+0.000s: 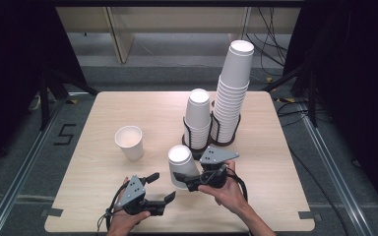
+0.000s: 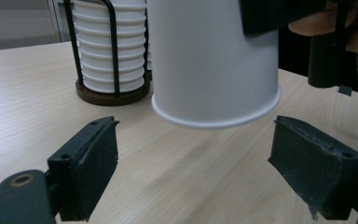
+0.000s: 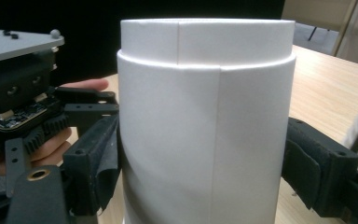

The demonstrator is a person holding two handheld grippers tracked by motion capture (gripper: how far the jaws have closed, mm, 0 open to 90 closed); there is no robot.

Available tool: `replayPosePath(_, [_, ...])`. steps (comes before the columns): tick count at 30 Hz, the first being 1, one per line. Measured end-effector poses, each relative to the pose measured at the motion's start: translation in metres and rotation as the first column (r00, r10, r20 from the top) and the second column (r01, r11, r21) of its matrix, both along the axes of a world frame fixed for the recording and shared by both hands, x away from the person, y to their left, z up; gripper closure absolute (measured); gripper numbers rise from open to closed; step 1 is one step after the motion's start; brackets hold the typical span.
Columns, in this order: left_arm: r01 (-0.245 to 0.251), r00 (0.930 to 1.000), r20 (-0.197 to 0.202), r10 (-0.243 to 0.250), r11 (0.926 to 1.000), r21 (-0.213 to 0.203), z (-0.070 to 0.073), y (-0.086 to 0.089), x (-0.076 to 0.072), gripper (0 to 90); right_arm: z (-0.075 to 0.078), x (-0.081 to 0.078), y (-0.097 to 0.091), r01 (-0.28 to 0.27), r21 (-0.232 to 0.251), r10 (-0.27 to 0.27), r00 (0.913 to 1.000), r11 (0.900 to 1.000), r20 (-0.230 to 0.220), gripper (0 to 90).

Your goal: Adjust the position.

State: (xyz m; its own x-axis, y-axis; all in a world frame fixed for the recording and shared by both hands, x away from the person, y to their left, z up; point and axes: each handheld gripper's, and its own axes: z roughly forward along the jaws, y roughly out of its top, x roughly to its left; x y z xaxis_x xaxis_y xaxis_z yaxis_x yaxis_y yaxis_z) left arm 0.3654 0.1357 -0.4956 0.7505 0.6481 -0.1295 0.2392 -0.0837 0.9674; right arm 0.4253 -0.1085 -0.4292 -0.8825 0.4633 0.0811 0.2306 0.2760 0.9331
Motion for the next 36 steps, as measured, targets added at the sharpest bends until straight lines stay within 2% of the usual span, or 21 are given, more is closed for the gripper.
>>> replayPosePath(3, [-0.003,0.9999,-0.013,0.003,0.9999,0.010,0.000,-0.003,0.001,14.3,-0.002,-0.002,0.004,-0.006,0.003,0.006,0.9995,1.0000,-0.029,20.1])
replayPosePath(4, [0.002,1.0000,-0.010,-0.002,1.0000,0.002,-0.001,-0.004,0.001,14.3,-0.003,-0.001,0.004,-0.010,-0.007,0.010,0.9999,0.9999,-0.010,20.1])
replayPosePath(6, [0.004,0.9999,-0.015,-0.004,0.9999,0.015,-0.002,-0.005,0.002,14.3,-0.005,-0.003,0.007,-0.015,0.000,0.015,0.9994,0.9999,-0.032,20.1])
replayPosePath(7, [0.009,0.9999,-0.013,-0.009,1.0000,-0.001,-0.003,-0.007,0.003,14.3,-0.006,-0.003,0.008,-0.014,0.002,0.015,0.9992,0.9999,-0.037,20.2])
replayPosePath(8, [0.005,0.9998,-0.021,-0.005,0.9999,0.012,-0.002,-0.007,0.002,14.3,-0.006,-0.003,0.008,-0.020,-0.005,0.020,0.9997,0.9998,-0.010,20.2])
replayPosePath(9, [0.012,0.9998,-0.013,-0.012,0.9999,-0.012,-0.003,-0.009,0.003,14.3,-0.007,-0.002,0.009,-0.021,-0.001,0.021,0.9998,0.9998,0.007,20.2])
replayPosePath(10, [0.016,0.9998,-0.014,-0.016,0.9998,-0.011,-0.003,-0.009,0.003,14.3,-0.007,-0.005,0.011,-0.031,-0.003,0.031,0.9993,0.9995,-0.022,20.3])
replayPosePath(11, [0.011,0.9997,-0.020,-0.011,0.9999,0.005,-0.003,-0.009,0.003,14.3,-0.008,-0.004,0.012,-0.033,-0.001,0.033,0.9995,0.9995,0.001,20.3])
replayPosePath(13, [0.025,0.9996,-0.010,-0.025,0.9997,-0.009,-0.004,-0.010,0.003,13.7,-0.008,-0.006,0.014,-0.053,0.009,0.054,0.9979,0.9985,-0.037,20.5])
replayPosePath(14, [0.024,0.9996,-0.016,-0.024,0.9996,0.012,-0.003,-0.010,0.003,13.7,-0.008,-0.007,0.015,-0.050,0.001,0.050,0.9986,0.9988,-0.016,20.5])
replayPosePath(16, [0.028,0.9995,-0.017,-0.028,0.9995,0.012,-0.004,-0.011,0.003,12.9,-0.009,-0.008,0.017,-0.056,0.000,0.056,0.9981,0.9984,-0.025,20.6])
replayPosePath(18, [0.032,0.9994,-0.012,-0.032,0.9994,-0.008,-0.005,-0.013,0.004,10.8,-0.009,-0.007,0.017,-0.063,-0.003,0.063,0.9980,0.9980,0.009,20.7])
replayPosePath(20, [0.026,0.9994,-0.023,-0.026,0.9997,0.005,-0.004,-0.012,0.004,8.2,-0.009,-0.009,0.019,-0.066,0.010,0.066,0.9976,0.9978,-0.020,20.7])
replayPosePath(21, [0.024,0.9993,-0.028,-0.024,0.9997,0.007,-0.004,-0.012,0.004,6.9,-0.009,-0.009,0.018,-0.067,0.005,0.067,0.9977,0.9977,0.003,20.7])
replayPosePath(22, [0.023,0.9993,-0.029,-0.022,0.9997,0.006,-0.004,-0.013,0.004,5.6,-0.009,-0.011,0.019,-0.071,0.027,0.072,0.9966,0.9971,-0.039,20.8])
replayPosePath(24, [0.024,0.9993,-0.028,-0.024,0.9997,0.007,-0.005,-0.013,0.004,3.7,-0.009,-0.011,0.021,-0.077,0.051,0.078,0.9966,0.9957,-0.026,20.8])
replayPosePath(25, [0.025,0.9993,-0.027,-0.025,0.9997,0.005,-0.005,-0.014,0.004,3.1,-0.008,-0.013,0.022,-0.083,0.049,0.085,0.9956,0.9954,-0.041,20.8])
replayPosePath(26, [0.029,0.9993,-0.023,-0.029,0.9996,-0.002,-0.005,-0.014,0.005,2.2,-0.008,-0.013,0.022,-0.078,0.049,0.078,0.9968,0.9958,-0.014,20.8])
replayPosePath(31, [0.031,0.9991,-0.028,-0.032,0.9987,-0.040,-0.006,-0.015,0.006,0.0,-0.010,-0.016,0.026,-0.097,0.079,0.100,0.9943,0.9921,-0.035,20.8])
replayPosePath(34, [0.021,0.9993,-0.031,-0.022,0.9993,-0.032,-0.005,-0.015,0.006,0.0,-0.010,-0.017,0.026,-0.095,0.075,0.099,0.9944,0.9926,-0.038,20.8])
replayPosePath(36, [0.018,0.9992,-0.035,-0.019,0.9992,-0.036,-0.005,-0.015,0.006,0.0,-0.010,-0.016,0.026,-0.099,0.091,0.101,0.9948,0.9909,-0.012,20.8])
